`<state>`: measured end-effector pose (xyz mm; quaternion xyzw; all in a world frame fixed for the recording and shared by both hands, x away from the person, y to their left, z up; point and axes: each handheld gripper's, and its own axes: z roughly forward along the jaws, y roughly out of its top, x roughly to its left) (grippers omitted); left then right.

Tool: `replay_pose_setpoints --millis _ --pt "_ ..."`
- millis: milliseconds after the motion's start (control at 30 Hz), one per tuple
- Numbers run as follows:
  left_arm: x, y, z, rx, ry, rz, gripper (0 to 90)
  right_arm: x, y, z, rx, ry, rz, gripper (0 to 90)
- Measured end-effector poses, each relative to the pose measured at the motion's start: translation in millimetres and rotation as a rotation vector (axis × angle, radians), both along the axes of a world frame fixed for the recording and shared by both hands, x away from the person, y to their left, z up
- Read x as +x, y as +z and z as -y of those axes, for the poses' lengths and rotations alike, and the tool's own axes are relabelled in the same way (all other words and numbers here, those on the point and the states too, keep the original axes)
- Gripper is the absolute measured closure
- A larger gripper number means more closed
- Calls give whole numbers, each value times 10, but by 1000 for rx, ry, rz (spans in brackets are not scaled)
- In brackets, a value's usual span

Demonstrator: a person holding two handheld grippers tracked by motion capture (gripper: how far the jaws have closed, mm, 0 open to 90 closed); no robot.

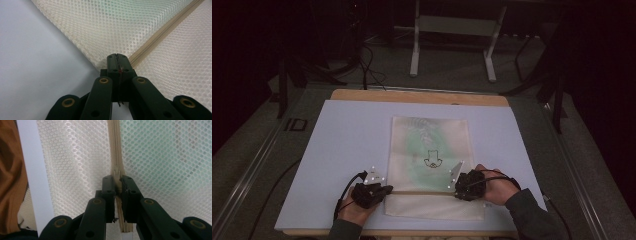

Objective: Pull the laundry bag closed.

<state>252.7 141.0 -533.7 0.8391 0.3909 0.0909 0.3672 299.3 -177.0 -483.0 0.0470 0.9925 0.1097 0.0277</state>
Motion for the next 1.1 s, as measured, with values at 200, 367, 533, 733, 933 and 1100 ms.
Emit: replay_pose_setpoints --millis 200,367,533,733,933,1100 --pt "0 0 0 0 0 0 895 9 28 51 7 -5 0 823" --pt "-1 0 1 0 0 1 895 12 22 69 -6 -13 1 823" --pt "0 0 2 0 0 0 895 22 33 173 -5 -29 2 823" --pt "2 0 0 1 -1 0 895 24 42 288 -3 -51 0 823" --pt "1 1 0 3 -3 0 895 27 9 408 -13 -78 -2 823" --pt "0 1 0 3 -3 2 895 27 -4 496 -2 -101 -12 822"
